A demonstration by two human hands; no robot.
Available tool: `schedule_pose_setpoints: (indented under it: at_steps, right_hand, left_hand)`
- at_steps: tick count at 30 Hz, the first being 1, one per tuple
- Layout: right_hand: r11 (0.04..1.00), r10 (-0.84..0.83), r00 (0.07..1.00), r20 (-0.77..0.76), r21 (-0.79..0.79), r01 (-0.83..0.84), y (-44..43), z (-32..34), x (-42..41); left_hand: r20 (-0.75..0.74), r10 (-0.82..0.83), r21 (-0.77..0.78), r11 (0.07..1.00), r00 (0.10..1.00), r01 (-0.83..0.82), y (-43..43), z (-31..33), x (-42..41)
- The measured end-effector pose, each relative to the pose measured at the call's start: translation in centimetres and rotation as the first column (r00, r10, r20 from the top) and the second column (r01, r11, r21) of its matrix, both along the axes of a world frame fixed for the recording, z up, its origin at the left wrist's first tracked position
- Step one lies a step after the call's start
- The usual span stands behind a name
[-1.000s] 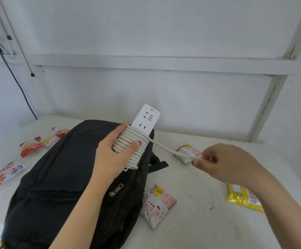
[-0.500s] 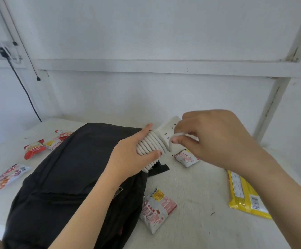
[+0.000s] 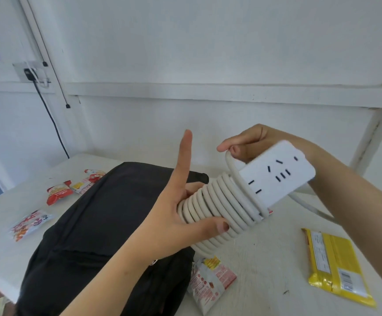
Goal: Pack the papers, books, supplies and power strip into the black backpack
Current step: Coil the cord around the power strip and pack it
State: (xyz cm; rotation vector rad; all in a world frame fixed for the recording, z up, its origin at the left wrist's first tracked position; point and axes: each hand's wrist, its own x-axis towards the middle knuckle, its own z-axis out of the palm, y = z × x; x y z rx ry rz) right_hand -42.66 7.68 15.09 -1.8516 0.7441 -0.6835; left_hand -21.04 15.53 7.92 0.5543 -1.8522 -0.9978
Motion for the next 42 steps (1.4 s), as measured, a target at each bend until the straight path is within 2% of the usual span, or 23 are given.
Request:
schedule_pose_setpoints:
  at_steps: [2,5,9,15,19,25,29,32,36,39,42]
  right_hand:
    - [1.0,-0.011,0.998,0.068,0.029,0.009,-0.4,-1.9,0.2]
    - [0.991,-0.073,0.988,0.135,0.117,0.057,-0.4,-4.1,0.8]
    - [0.96,-0.093,0.98,0.175,0.278,0.042,1.0,-5.7,1.1]
    - [0.947,-0.068,0.98,0.189,0.321,0.004,1.3,-5.7,0.8]
    - [0.93,-0.229,0.969,0.091,0.313,0.191,1.7,-5.8,1.3]
    - [0.9,-0.276,0.96,0.052,0.366,0.239,1.9,-5.7,1.5]
    - [0.888,-0.293,0.952,-0.089,0.343,0.306,2.9,-5.9,1.7]
    - [0.889,-0.34,0.898,-0.28,0.217,0.404,3.8,-6.0,2.3]
    - [0.911,-0.404,0.731,-0.55,-0.167,0.378,4.9,-6.0,0.8]
    - [0.864,-0.503,0.644,-0.577,-0.361,0.351,5.6,-6.2,-0.7]
    - [0.729,-0.668,0.563,-0.487,-0.579,0.364,6.6,-5.8,-1.1]
  left_hand:
    - [-0.126,-0.013,0.072,0.997,0.992,0.023,-0.3,-0.1,-0.1]
    - [-0.297,0.071,0.215,0.977,0.952,-0.005,-0.9,-0.8,-0.2]
    - [-0.386,0.193,0.328,0.943,0.902,-0.062,-1.5,-1.7,-0.4]
    - [-0.345,0.286,0.355,0.922,0.894,-0.158,-2.1,-2.8,-0.7]
    - [-0.294,0.279,0.296,0.936,0.914,-0.191,-2.4,-3.4,-1.0]
    - [-0.149,0.26,0.177,0.956,0.954,-0.233,-2.4,-3.5,-1.0]
    - [-0.059,0.319,0.108,0.944,0.946,-0.311,-2.6,-3.5,-0.8]
    - [-0.059,0.399,0.08,0.916,0.915,-0.394,-3.0,-3.8,-0.8]
    - [-0.139,0.476,0.129,0.878,0.868,-0.461,-3.7,-3.5,0.0]
    - [-0.179,0.501,0.174,0.863,0.847,-0.474,-4.1,-2.9,0.6]
    - [-0.103,0.498,0.134,0.865,0.861,-0.484,-4.3,-3.0,0.2]
